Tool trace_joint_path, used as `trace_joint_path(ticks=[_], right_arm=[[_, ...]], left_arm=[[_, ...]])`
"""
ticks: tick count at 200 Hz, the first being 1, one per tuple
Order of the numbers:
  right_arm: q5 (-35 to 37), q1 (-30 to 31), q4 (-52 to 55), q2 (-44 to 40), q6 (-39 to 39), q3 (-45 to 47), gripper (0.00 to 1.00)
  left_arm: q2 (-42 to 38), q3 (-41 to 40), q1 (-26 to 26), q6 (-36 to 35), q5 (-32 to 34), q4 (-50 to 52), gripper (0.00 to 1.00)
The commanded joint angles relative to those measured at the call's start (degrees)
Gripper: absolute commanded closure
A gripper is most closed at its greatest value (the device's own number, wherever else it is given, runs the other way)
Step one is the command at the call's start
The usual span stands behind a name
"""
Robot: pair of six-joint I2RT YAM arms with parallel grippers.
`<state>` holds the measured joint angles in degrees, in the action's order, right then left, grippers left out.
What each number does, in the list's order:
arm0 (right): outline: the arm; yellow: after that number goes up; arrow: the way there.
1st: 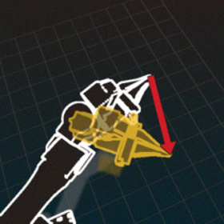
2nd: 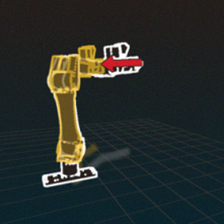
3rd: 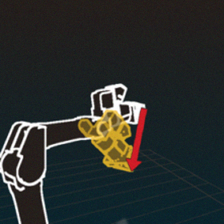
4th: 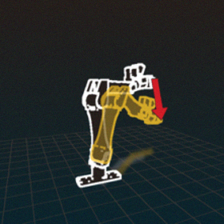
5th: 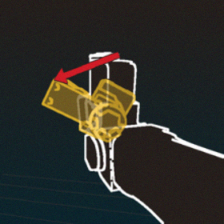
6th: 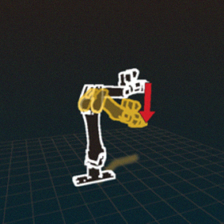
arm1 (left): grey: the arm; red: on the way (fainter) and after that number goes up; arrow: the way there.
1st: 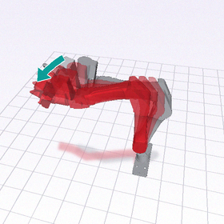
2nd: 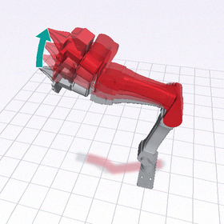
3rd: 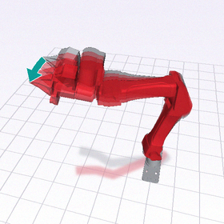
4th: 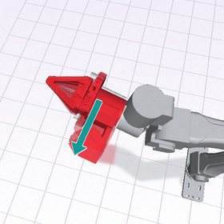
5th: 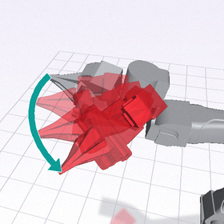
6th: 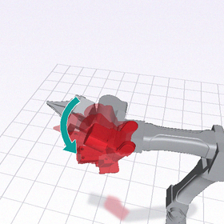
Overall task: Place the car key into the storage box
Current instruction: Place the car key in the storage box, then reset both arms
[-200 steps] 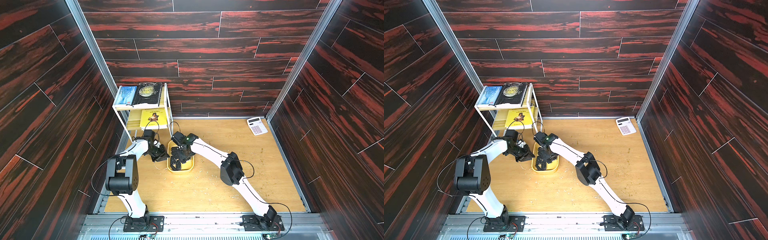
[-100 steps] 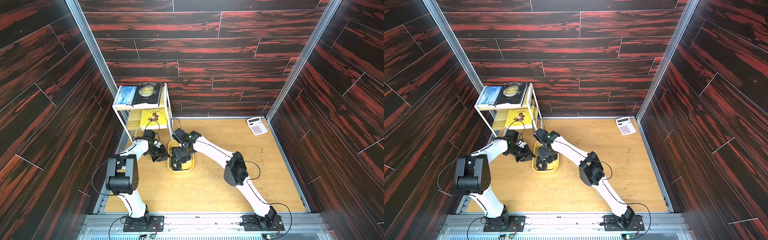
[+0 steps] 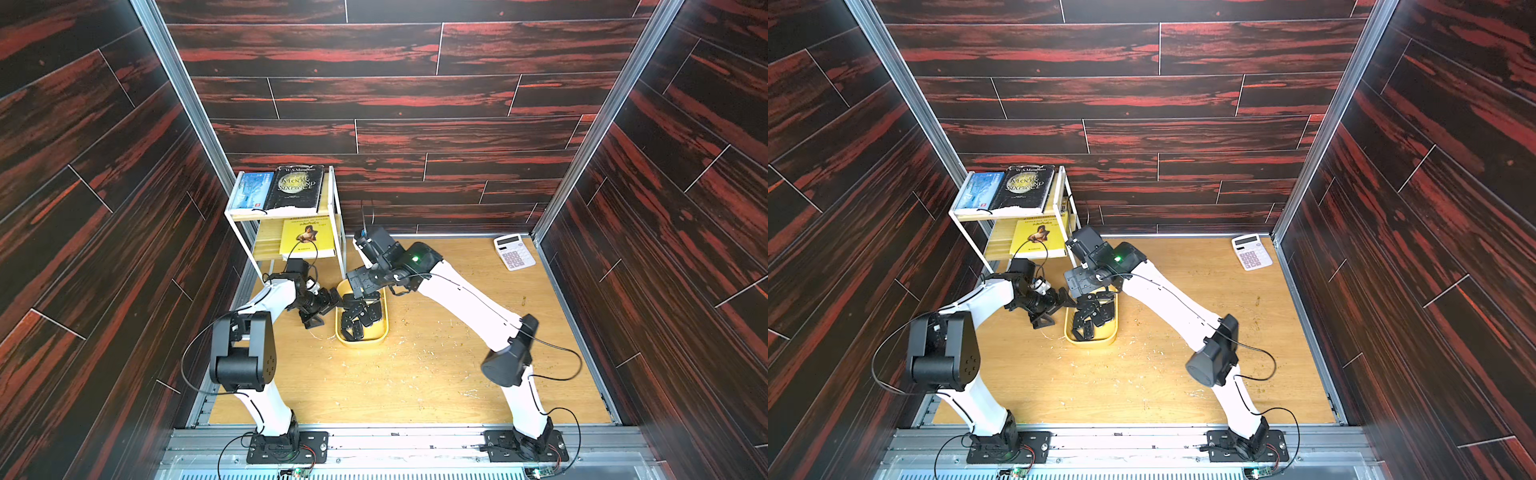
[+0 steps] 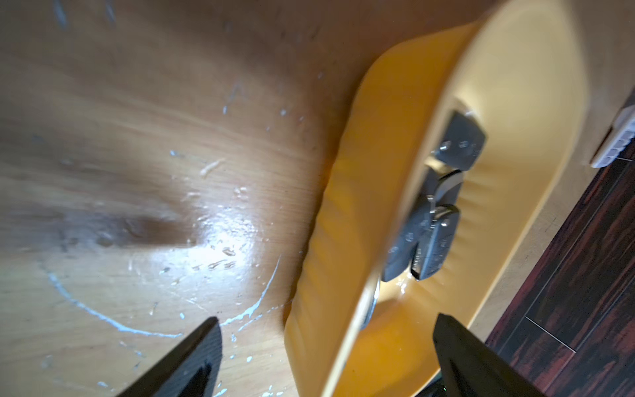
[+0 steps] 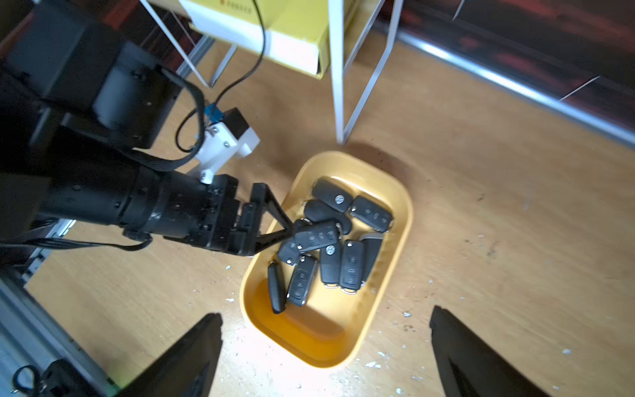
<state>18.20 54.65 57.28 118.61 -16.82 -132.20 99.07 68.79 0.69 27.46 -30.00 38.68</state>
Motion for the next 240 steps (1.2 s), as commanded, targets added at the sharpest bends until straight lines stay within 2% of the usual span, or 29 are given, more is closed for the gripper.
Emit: trace_joint_path(ticks=[1,22,35,48,59,70,81,91,100,104,108,120,135,146,164,176,193,211,226,240], right_arm=[[5.60,0.20,-6.83,-6.73,2.50,8.05,0.01],[9.30,-0.73,-14.19,-15.28,3.28,17.76,0.01],[8.10,-3.18,-18.07,-20.89,3.36,23.75,0.01],[6.63,-7.04,-21.05,-26.03,3.00,29.26,0.01],[10.92,-9.70,-22.02,-29.97,1.65,33.90,0.01],[16.64,-11.14,-23.86,-34.11,1.27,39.22,0.02],[21.88,-11.57,-27.24,-38.55,2.89,45.38,0.01],[24.76,-11.99,-32.04,-42.64,5.42,51.30,0.01],[26.52,-13.16,-34.59,-45.77,6.01,55.21,0.02],[26.51,-14.25,-36.09,-47.15,7.21,57.18,0.02],[26.52,-15.34,-38.83,-48.55,8.10,59.92,0.02],[25.09,-19.96,-50.45,-53.02,13.94,70.89,0.02],[25.18,-25.30,-62.96,-54.76,19.40,83.51,0.02],[21.17,-28.89,-65.72,-53.24,18.86,88.16,0.01],[24.35,-32.27,-70.41,-50.11,14.71,93.63,0.01],[27.88,-33.58,-80.55,-49.65,16.73,100.11,0.02],[26.28,-36.98,-97.01,-49.74,17.78,109.73,0.01],[21.59,-40.07,-105.43,-48.18,16.17,114.85,0.01],[22.14,-40.32,-111.60,-43.85,17.06,116.21,0.02],[20.33,-40.65,-118.16,-39.05,20.37,117.32,0.01]], left_arm=[[-10.67,1.85,0.17,-0.71,0.88,-2.17,0.00],[-19.76,4.31,0.15,-1.13,5.61,-2.80,0.00],[-24.55,5.08,0.19,0.02,10.68,-1.99,0.00],[-30.06,4.37,0.17,0.62,19.17,-1.60,0.00],[-35.37,0.84,0.19,0.98,27.48,-3.42,0.00],[-42.65,-6.16,0.18,-0.85,37.27,-12.96,0.00],[-50.50,-16.91,0.19,-4.51,45.14,-25.21,0.00],[-56.70,-27.15,0.19,-10.27,48.40,-39.08,0.00],[-59.73,-34.48,0.04,-18.42,45.75,-50.78,0.00],[-59.32,-36.45,-0.07,-21.16,45.00,-54.08,0.00],[-58.64,-37.16,-0.09,-21.94,43.73,-53.14,0.00],[-55.79,-38.97,-0.10,-17.58,47.05,-51.98,0.00],[-51.43,-43.12,-0.07,-15.49,48.53,-60.14,0.00],[-47.59,-44.13,-0.12,-19.54,47.32,-63.90,0.00],[-39.67,-43.53,-0.07,-22.79,46.38,-64.41,0.00],[-35.71,-45.19,-0.07,-21.01,46.77,-69.11,0.00],[-31.07,-47.49,-0.09,-22.44,47.68,-75.43,0.00],[-25.99,-49.26,-0.07,-21.20,52.48,-79.03,0.00],[-20.69,-51.79,-0.07,-19.55,52.94,-91.68,0.00],[-16.32,-53.01,0.16,-18.27,53.82,-97.21,0.00]])
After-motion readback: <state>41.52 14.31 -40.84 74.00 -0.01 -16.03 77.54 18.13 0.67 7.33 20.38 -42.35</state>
